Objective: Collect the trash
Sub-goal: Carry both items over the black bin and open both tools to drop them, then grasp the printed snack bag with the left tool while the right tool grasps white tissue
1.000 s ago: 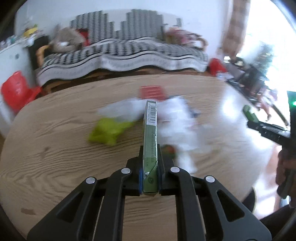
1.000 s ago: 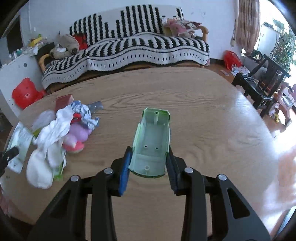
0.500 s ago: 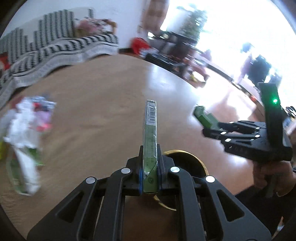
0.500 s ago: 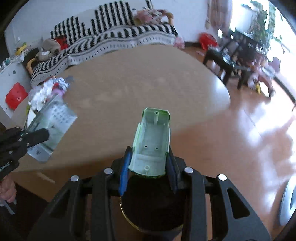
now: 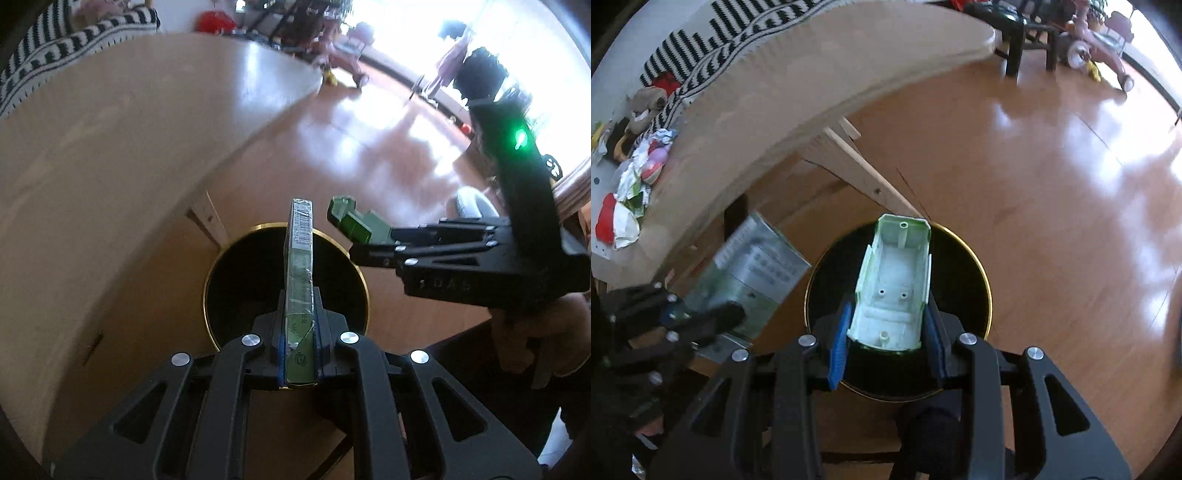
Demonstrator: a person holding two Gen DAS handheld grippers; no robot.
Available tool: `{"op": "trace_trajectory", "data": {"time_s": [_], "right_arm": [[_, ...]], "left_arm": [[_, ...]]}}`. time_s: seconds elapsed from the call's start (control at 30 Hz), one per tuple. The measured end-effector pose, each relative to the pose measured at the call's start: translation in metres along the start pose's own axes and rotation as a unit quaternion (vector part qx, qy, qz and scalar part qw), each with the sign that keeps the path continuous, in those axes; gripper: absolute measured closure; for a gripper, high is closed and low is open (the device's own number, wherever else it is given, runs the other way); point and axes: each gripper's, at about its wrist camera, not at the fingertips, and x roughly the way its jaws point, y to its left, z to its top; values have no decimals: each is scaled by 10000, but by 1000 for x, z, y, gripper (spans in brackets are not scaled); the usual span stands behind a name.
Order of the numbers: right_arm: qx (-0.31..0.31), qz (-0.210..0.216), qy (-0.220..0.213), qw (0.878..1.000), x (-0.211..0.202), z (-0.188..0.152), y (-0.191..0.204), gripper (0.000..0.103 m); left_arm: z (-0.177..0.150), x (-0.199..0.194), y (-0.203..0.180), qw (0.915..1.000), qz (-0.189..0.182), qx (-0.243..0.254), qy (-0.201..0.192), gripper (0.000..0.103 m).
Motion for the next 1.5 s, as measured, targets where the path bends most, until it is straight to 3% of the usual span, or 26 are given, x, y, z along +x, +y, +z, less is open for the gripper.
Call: {"op": "trace_trajectory", "data": {"time_s": [0.17, 0.4, 0.5, 0.57, 0.63, 0.7, 0.83, 0.97, 1.13, 1.27, 1.4, 1.5], "right_arm": [[-57, -45, 138, 9999, 8, -5, 1, 67], [42, -138, 78, 9999, 3, 5, 8, 67], [149, -160, 58, 9997, 3, 10, 3, 51], [180, -199, 4, 9996, 0, 10, 3, 40], [207, -184, -49, 9996, -3, 13, 5, 40], [226, -158, -102, 9996, -6, 16, 6, 38], [158, -109, -427, 9989, -27, 26, 20, 32], [-61, -96, -869, 9961, -51, 40, 45, 26], [-444, 74, -1409, 9890, -74, 67, 95, 22], [-801, 407, -1445, 9854, -70, 92, 148, 22], [-1296, 754, -1429, 9783, -60, 104, 209, 22], [-1539, 974, -1360, 9738, -49, 107, 248, 22]], "left_arm": [[11, 24, 11, 9997, 141, -81, 172, 93], [8, 22, 0, 9999, 74, -37, 140, 92], [6, 18, 1, 9999, 88, -32, 135, 91], [2, 12, -1, 9999, 129, -8, 106, 83], [0, 10, -3, 9998, 185, 19, 35, 55], [0, 3, -6, 9996, 237, 43, -118, 41], [2, -17, -8, 9988, 302, 105, -359, 28], [1, -59, 0, 9965, 306, 21, -781, 23], [-9, -122, 30, 9846, 799, -226, -1537, 16], [-42, -172, 85, 9645, 1585, -795, -1959, 14], [-71, -202, 135, 9464, 2148, -1369, -1985, 13], [-87, -207, 163, 9393, 2221, -1848, -1849, 12]]}}
